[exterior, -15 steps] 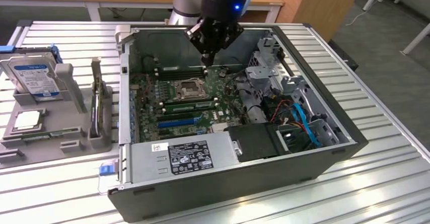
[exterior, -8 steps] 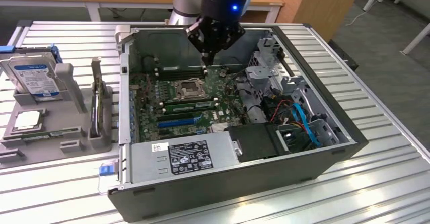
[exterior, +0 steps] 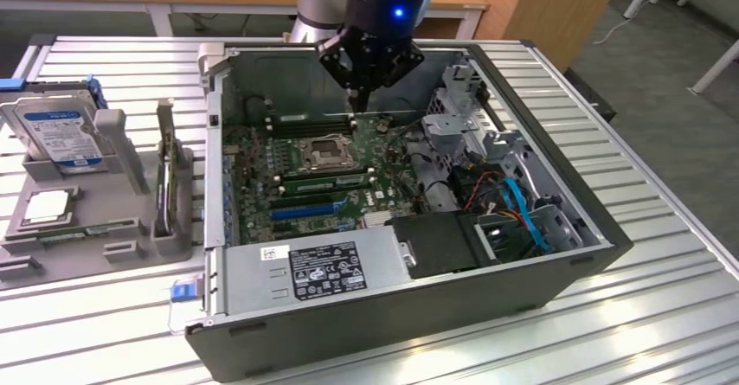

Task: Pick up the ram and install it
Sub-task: 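Press down the ram until it locks into place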

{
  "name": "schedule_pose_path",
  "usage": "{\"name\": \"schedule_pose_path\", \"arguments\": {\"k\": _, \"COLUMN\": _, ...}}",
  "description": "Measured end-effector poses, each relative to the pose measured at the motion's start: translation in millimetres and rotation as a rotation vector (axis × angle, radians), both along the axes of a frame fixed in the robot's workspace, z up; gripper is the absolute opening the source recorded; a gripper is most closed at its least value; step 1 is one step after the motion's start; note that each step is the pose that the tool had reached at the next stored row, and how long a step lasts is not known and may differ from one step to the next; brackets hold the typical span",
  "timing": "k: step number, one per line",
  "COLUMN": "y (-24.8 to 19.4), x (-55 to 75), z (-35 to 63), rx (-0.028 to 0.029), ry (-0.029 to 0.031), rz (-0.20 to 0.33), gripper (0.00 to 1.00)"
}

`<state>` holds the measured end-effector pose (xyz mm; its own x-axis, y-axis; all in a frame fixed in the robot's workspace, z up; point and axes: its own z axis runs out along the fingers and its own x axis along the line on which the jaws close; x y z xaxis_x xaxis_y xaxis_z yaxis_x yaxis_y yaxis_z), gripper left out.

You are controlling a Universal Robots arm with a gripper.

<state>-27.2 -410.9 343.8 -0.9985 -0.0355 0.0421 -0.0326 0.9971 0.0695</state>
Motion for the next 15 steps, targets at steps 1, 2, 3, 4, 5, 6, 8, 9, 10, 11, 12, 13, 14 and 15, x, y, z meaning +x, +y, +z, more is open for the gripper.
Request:
{"name": "schedule_pose_path", "arguments": {"k": 1, "y": 0.0, "x": 0.0, "z": 0.0, "rx": 0.0001, "ry": 0.0, "rz": -0.017, "gripper": 0.1}}
{"name": "schedule_pose_path", "arguments": {"k": 2, "y": 0.0, "x": 0.0, "z": 0.0, "rx": 0.0, "ry": 0.0, "rz": -0.036, "gripper": 0.1}}
{"name": "schedule_pose_path", "arguments": {"k": 3, "y": 0.0, "x": 0.0, "z": 0.0, "rx": 0.0001, "ry": 0.0, "rz": -0.053, "gripper": 0.1}}
{"name": "schedule_pose_path", "arguments": {"k": 4, "y": 0.0, "x": 0.0, "z": 0.0, "rx": 0.0, "ry": -0.0001, "rz": -0.071, "gripper": 0.1}}
{"name": "schedule_pose_path", "arguments": {"k": 5, "y": 0.0, "x": 0.0, "z": 0.0, "rx": 0.0001, "ry": -0.0001, "rz": -0.088, "gripper": 0.1}}
{"name": "schedule_pose_path", "arguments": {"k": 6, "y": 0.0, "x": 0.0, "z": 0.0, "rx": 0.0001, "ry": -0.0001, "rz": -0.105, "gripper": 0.1}}
{"name": "schedule_pose_path", "arguments": {"k": 8, "y": 0.0, "x": 0.0, "z": 0.0, "rx": 0.0, "ry": 0.0, "rz": -0.14, "gripper": 0.1}}
{"name": "schedule_pose_path", "arguments": {"k": 9, "y": 0.0, "x": 0.0, "z": 0.0, "rx": 0.0001, "ry": -0.0001, "rz": -0.157, "gripper": 0.1}}
{"name": "schedule_pose_path", "arguments": {"k": 10, "y": 0.0, "x": 0.0, "z": -0.1, "rx": 0.0001, "ry": 0.0, "rz": -0.164, "gripper": 0.1}}
{"name": "schedule_pose_path", "arguments": {"k": 11, "y": 0.0, "x": 0.0, "z": -0.1, "rx": 0.0001, "ry": 0.0, "rz": -0.164, "gripper": 0.1}}
{"name": "schedule_pose_path", "arguments": {"k": 12, "y": 0.0, "x": 0.0, "z": 0.0, "rx": 0.0, "ry": 0.0, "rz": -0.164, "gripper": 0.1}}
{"name": "schedule_pose_path", "arguments": {"k": 13, "y": 0.0, "x": 0.0, "z": 0.0, "rx": 0.0, "ry": -0.0001, "rz": -0.164, "gripper": 0.1}}
{"name": "schedule_pose_path", "arguments": {"k": 14, "y": 0.0, "x": 0.0, "z": 0.0, "rx": 0.0, "ry": -0.0001, "rz": -0.164, "gripper": 0.1}}
{"name": "schedule_pose_path", "arguments": {"k": 15, "y": 0.0, "x": 0.0, "z": 0.0, "rx": 0.0, "ry": 0.0, "rz": -0.164, "gripper": 0.1}}
